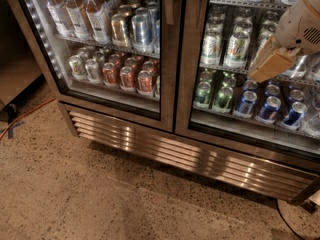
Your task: Close right fridge door
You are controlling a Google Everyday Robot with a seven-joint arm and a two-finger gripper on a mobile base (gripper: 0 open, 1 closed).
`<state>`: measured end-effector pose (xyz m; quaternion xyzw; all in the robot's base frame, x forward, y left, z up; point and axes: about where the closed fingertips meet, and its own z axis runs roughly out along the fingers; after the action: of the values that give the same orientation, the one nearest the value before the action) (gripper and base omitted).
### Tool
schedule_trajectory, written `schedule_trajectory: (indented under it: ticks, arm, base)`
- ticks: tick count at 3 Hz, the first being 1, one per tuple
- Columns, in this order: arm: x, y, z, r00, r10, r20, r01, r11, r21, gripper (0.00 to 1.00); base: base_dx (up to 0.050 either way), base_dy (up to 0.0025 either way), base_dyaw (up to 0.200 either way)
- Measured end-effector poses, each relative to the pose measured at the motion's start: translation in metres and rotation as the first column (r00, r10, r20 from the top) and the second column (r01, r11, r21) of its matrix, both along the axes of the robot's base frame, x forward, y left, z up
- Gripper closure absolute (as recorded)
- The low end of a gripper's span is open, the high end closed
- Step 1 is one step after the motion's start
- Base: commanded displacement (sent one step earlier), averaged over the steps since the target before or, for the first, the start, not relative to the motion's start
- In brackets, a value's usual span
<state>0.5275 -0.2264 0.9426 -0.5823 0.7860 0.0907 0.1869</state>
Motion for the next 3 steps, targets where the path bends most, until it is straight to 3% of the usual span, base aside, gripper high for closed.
schedule_trajectory:
  ticks: [3]
  arm:
    - [0.0000, 0.0000, 0.0000, 1.0000, 0.000, 0.000, 0.000, 1.000, 0.000, 0.12]
  base:
    - [0.000, 0.00000, 0.000]
